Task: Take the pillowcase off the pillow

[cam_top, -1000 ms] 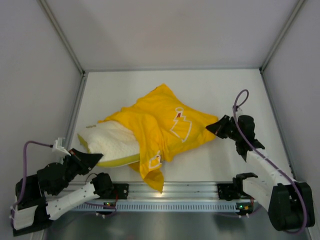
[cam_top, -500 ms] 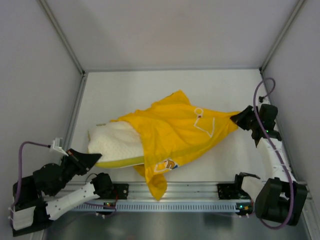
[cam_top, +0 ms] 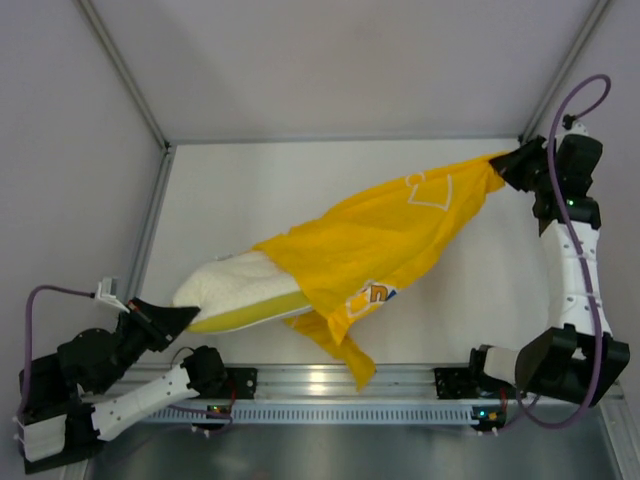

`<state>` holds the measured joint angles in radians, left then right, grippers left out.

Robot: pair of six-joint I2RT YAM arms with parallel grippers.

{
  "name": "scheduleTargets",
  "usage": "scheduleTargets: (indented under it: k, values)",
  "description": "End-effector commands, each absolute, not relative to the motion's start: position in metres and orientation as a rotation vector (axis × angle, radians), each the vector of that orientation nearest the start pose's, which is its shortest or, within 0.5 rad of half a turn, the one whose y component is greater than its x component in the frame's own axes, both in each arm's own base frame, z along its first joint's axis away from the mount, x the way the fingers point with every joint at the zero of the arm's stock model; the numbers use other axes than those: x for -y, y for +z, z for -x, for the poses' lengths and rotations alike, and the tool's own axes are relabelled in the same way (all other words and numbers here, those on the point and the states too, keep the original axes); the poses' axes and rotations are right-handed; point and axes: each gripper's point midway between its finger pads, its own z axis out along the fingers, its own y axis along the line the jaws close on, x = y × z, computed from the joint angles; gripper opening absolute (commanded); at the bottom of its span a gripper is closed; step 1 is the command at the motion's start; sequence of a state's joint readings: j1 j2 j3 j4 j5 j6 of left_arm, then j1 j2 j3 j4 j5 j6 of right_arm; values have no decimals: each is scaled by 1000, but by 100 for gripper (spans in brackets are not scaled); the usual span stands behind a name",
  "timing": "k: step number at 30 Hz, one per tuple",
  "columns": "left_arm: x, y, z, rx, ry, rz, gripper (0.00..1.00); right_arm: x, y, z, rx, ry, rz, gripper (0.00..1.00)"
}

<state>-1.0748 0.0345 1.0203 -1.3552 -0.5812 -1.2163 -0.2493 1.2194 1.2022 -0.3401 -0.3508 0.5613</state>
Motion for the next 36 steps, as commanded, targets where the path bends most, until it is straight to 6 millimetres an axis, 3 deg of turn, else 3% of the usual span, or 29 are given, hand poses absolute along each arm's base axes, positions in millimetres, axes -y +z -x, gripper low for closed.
scheduleTargets:
  k: [1, 3, 4, 5, 6, 8, 9, 12, 13, 14, 15, 17, 18, 20, 21, 24, 27, 36]
  values:
    - [-3, 249, -78, -1953, -900, 566, 0, 45, 371, -421, -1684, 478, -556, 0]
    - [-3, 249, -77, -1956, -904, 560, 0, 52, 367, -440, -1697, 469, -563, 0]
    - [-2, 249, -76, -1958, -910, 560, 0, 57, 383, -446, -1661, 447, -552, 0]
    - [-2, 249, -76, -1962, -907, 559, 0, 63, 378, -456, -1671, 428, -566, 0]
    - [-3, 248, -76, -1965, -905, 561, 0, 67, 392, -460, -1642, 404, -549, 0]
    - [-3, 248, -76, -1963, -907, 566, 0, 77, 397, -473, -1614, 369, -559, 0]
    - [-3, 247, -76, -1964, -903, 566, 0, 79, 413, -477, -1581, 361, -540, 0]
    - [-3, 247, -77, -1961, -899, 573, 0, 88, 419, -496, -1564, 344, -540, 0]
    - [-4, 247, -77, -1959, -900, 576, 0, 90, 439, -498, -1521, 337, -527, 0]
    - [-4, 247, -77, -1957, -901, 573, 0, 93, 438, -506, -1524, 332, -528, 0]
    - [-5, 248, -77, -1954, -900, 570, 0, 94, 458, -507, -1483, 331, -507, 0]
    - [-7, 251, -77, -1941, -900, 568, 0, 96, 466, -515, -1466, 326, -497, 0]
    - [-8, 253, -77, -1937, -904, 570, 0, 96, 487, -513, -1424, 317, -473, 0]
    - [-8, 252, -76, -1941, -905, 567, 0, 99, 494, -521, -1408, 309, -459, 0]
    - [-7, 251, -76, -1947, -900, 559, 0, 99, 513, -519, -1371, 294, -431, 0]
    - [-7, 249, -76, -1952, -885, 538, 0, 99, 533, -523, -1317, 288, -391, 0]
    - [-9, 249, -77, -1949, -863, 513, 0, 98, 544, -525, -1281, 285, -352, 0]
    - [-15, 248, -80, -1934, -811, 483, 0, 125, 571, -535, -1172, 152, -357, 0]
